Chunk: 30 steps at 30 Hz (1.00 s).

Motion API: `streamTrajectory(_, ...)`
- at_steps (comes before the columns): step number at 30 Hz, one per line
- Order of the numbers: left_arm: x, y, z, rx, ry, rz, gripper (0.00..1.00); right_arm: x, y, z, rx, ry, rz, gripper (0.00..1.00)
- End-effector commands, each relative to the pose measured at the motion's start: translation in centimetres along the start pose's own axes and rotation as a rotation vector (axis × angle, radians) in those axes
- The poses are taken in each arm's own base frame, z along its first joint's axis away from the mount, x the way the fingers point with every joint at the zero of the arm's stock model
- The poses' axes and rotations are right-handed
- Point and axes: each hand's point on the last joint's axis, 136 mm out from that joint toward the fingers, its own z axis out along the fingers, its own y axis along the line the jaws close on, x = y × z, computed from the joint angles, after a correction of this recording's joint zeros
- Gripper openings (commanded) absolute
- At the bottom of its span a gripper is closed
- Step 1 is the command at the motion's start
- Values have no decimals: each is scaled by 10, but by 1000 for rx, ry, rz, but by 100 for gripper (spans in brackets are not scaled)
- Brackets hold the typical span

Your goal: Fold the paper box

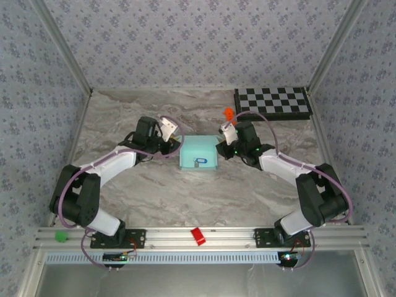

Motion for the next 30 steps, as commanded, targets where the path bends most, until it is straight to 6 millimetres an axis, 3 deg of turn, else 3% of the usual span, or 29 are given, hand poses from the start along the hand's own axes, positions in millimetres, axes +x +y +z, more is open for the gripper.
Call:
streamTrajectory(1, -17, -7, -1, 14, -40, -17, 21, -18, -1, 0, 40, -47, 25, 19)
streamTrajectory(16, -26, -4, -4, -95, -105, -99, 23, -26, -1, 2, 176, -130, 96, 16)
streamTrajectory(24, -21, 2, 0, -132, -94, -156, 23, -23, 0, 4, 217, -142, 118, 15)
streamTrajectory(30, -17, 4, -4, -154, -81, -145, 30, -19, -4, 2, 253, -140, 104, 14)
